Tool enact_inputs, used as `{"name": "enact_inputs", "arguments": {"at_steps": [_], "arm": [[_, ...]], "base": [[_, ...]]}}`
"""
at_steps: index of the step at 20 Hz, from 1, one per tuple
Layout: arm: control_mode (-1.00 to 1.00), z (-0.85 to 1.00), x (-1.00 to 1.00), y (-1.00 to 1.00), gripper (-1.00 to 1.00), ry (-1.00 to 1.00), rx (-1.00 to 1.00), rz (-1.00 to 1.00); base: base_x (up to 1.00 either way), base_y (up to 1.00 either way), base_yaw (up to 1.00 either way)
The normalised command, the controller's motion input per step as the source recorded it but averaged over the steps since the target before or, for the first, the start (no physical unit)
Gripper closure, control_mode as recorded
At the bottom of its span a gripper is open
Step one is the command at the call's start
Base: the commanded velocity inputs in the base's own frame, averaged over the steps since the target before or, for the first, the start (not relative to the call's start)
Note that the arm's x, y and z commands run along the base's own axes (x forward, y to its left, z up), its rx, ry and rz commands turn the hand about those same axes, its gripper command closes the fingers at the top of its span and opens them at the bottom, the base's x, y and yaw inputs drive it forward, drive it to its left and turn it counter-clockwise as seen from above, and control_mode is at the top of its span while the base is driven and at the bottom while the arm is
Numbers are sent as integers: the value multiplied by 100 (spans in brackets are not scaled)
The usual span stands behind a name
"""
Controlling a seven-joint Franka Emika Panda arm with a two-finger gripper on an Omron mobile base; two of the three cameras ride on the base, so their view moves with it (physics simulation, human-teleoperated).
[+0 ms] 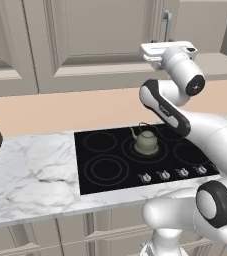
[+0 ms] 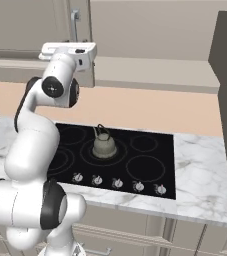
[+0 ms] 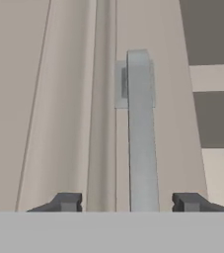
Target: Pick the pan from the cabinet and place it on the stove. Then turn on the stove burner for the pan.
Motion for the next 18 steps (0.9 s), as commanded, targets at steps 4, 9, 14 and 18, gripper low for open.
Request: {"name": "enact_inputs", "arguments": {"at_steps": [4, 9, 14, 18], "arm": [[-100, 0, 4, 18, 100, 4, 0, 0], [-100, -3, 6, 46, 100, 5, -3, 0], [-100, -2, -4, 61, 100, 4, -5, 1], [-100, -2, -51, 66, 100, 0, -5, 0]], "base": [[0, 0, 0], [0, 0, 0], [0, 0, 0], [0, 0, 0]]}}
